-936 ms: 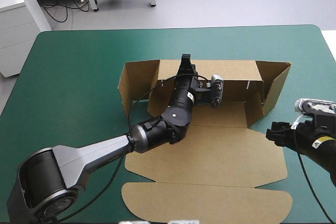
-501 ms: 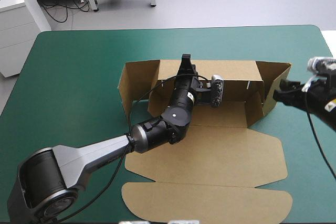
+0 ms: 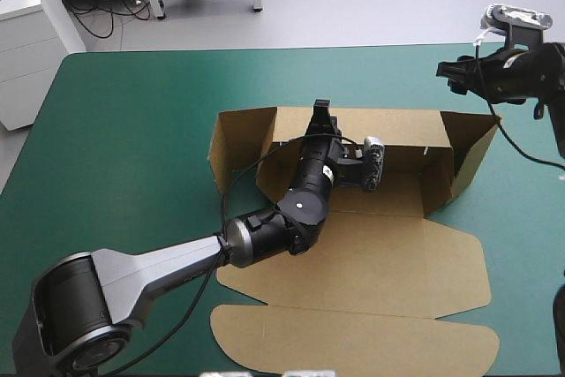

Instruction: Fold the box

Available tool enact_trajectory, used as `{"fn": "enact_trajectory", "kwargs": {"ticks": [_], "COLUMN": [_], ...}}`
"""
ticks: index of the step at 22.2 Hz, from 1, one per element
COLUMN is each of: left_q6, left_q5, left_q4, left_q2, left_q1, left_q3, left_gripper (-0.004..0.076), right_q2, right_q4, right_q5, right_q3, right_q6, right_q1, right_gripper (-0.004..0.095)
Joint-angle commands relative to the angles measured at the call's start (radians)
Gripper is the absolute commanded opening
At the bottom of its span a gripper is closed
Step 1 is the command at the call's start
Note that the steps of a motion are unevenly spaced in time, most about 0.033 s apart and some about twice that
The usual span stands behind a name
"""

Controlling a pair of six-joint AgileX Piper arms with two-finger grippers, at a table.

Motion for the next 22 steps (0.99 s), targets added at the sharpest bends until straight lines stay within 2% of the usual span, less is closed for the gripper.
{"fn": "enact_trajectory", "kwargs": {"ticks": [1,5,8,10,17,22], "left_q6": [-0.047,-0.092,-0.115,-0.148,-0.168,-0.186], "left_q5": [0.010,0.020,0.029,0.029,0.033,0.039], "left_q4": [0.062,0.110,0.140,0.142,0.187,0.198], "left_q2": [-0.052,-0.041,-0.018,-0.013,-0.013,-0.013], "left_q1": [-0.013,-0.013,-0.013,-0.013,-0.013,-0.013], "left_q3": [0.003,0.022,0.022,0.022,0.022,0.022], "left_gripper": [-0.0010,-0.0010,-0.0010,-0.0010,-0.0010,-0.0010], "right_q2": [0.062,0.143,0.146,0.146,0.204,0.234], "right_q4": [-0.018,-0.101,-0.245,-0.277,-0.273,-0.271], "right_q5": [0.062,0.155,0.205,0.225,0.197,0.245], "right_q3": [-0.132,-0.209,-0.209,-0.209,-0.209,-0.209], "right_q6": [0.004,0.004,0.004,0.004,0.004,0.017], "right_q1": [-0.009,-0.009,-0.009,-0.009,-0.009,-0.009], "right_gripper": [0.0603,0.0603,0.0603,0.0602,0.0601,0.0601]}}
